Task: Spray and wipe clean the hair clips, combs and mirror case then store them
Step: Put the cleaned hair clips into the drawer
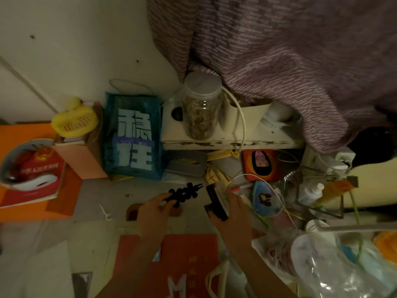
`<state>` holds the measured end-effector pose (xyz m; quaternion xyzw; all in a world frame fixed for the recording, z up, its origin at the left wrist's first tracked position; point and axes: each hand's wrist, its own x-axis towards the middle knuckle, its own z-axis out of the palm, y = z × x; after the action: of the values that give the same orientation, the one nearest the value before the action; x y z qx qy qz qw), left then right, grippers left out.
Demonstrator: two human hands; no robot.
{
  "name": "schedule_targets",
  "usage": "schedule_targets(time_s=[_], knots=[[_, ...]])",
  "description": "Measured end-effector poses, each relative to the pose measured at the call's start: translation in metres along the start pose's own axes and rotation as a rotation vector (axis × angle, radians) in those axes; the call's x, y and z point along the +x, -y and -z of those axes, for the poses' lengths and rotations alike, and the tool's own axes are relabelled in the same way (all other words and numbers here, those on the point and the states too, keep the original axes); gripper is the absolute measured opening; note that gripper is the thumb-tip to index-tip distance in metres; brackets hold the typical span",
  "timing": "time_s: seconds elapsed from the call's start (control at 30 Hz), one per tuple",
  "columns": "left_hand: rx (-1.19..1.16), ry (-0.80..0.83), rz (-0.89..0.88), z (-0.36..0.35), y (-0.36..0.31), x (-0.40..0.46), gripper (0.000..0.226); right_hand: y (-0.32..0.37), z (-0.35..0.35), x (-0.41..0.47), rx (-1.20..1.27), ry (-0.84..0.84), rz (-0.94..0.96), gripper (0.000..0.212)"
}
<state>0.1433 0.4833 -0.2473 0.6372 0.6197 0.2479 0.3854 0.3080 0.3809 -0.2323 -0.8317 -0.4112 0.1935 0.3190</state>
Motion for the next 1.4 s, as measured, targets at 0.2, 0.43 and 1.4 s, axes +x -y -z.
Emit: schedule_targets(time_s=[0.2,0.43,1.4], knots=[[-0.014,-0.118,-0.016,0.032,-0.01,-0.041,0.016,0.015,0.019,-0.016,0.088,0.07,0.117,0.073],[-0.008,-0.438,-0.041,0.079,-0.021,-0.102,0.014,0.054,0.025,-0.044,0.195,0.172,0.29,0.07],[-0.088,-0.961,0.424,0.329,0.168,-0.337,0.026,0.243,-0.135,-0.308,0.131,0.615,0.718,0.078]])
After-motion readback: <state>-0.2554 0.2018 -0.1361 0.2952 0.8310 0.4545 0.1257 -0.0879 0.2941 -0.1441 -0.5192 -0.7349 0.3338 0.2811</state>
